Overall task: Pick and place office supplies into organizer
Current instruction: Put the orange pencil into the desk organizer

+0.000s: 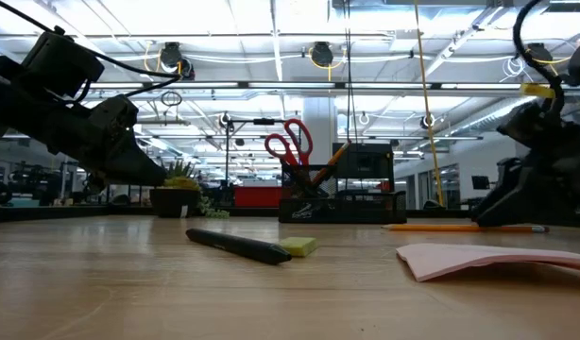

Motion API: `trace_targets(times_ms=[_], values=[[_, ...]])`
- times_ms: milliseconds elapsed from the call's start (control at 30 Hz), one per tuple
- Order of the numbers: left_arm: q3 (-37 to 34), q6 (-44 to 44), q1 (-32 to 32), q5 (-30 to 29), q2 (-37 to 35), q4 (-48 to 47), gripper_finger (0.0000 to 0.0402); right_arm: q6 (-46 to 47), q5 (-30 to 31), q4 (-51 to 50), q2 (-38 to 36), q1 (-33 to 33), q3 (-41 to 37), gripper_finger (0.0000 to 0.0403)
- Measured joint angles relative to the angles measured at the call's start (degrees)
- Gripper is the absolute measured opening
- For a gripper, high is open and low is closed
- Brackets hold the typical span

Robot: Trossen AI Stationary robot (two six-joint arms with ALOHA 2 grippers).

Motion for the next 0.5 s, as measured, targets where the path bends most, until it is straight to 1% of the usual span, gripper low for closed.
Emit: trace_targets(times_ms=[133, 200, 400, 500], values=[[0.0, 0.0, -0.01, 0.0, 0.01, 0.0, 0.0093, 6.7, -2.4, -6.02, -0.17, -2.11, -0.04, 0.0167], [0.0, 0.0, 0.01, 0.0, -0.01, 0.0, 0.0093, 9.03, -3.17, -6.56, -0.21, -2.6, -0.04, 0.0167], [0.0, -0.38, 0.0, 0.03, 0.01, 0.0, 0.0093, 3.76, -3.9, -5.34, -0.12, -2.83, -0.17, 0.0166], [0.0, -0.55, -0.01, 0.46, -0.01, -0.02, 0.0093, 5.25, -3.39, -6.68, -0.11, -2.81, -0.68, 0.0166]])
